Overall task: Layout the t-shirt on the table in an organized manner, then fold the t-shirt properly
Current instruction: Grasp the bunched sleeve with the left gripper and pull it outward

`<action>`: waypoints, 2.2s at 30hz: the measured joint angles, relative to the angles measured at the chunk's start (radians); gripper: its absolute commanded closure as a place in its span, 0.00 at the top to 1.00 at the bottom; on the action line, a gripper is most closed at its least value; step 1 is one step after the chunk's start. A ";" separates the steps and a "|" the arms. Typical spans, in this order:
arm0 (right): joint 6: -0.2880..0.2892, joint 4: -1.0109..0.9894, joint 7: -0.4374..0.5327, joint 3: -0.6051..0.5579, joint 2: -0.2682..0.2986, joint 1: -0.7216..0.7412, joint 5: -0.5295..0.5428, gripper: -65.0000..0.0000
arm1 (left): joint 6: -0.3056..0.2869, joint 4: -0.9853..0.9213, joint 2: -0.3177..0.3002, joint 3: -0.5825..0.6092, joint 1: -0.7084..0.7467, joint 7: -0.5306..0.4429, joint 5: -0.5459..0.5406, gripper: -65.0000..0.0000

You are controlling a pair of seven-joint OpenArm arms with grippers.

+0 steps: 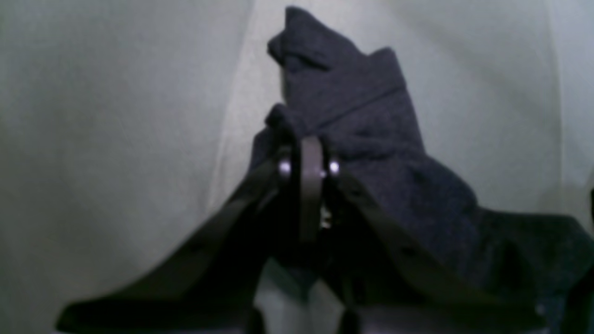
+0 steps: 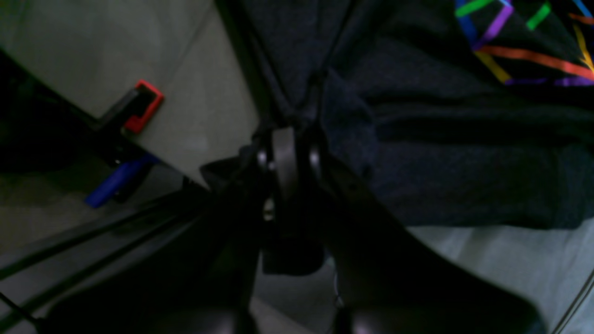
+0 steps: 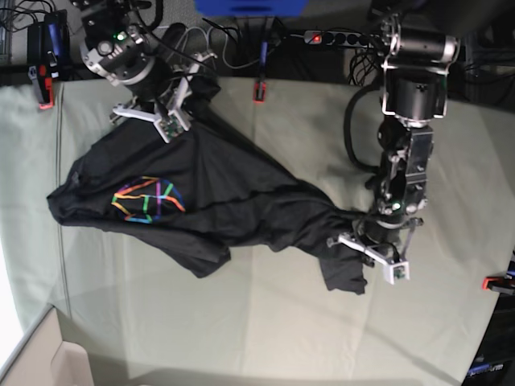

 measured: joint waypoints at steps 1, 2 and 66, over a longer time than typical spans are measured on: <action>0.000 0.000 0.000 0.000 0.000 0.000 0.000 0.00 | 0.003 0.037 0.000 -0.001 0.005 -0.002 -0.002 0.00; 0.000 0.000 0.001 0.000 -0.001 0.000 0.000 0.00 | 0.008 0.084 0.001 -0.001 0.005 0.004 0.000 0.00; 0.000 0.000 -0.005 -0.005 -0.029 0.048 0.000 0.00 | -0.002 -0.665 0.033 0.201 -0.341 -0.338 -0.001 1.00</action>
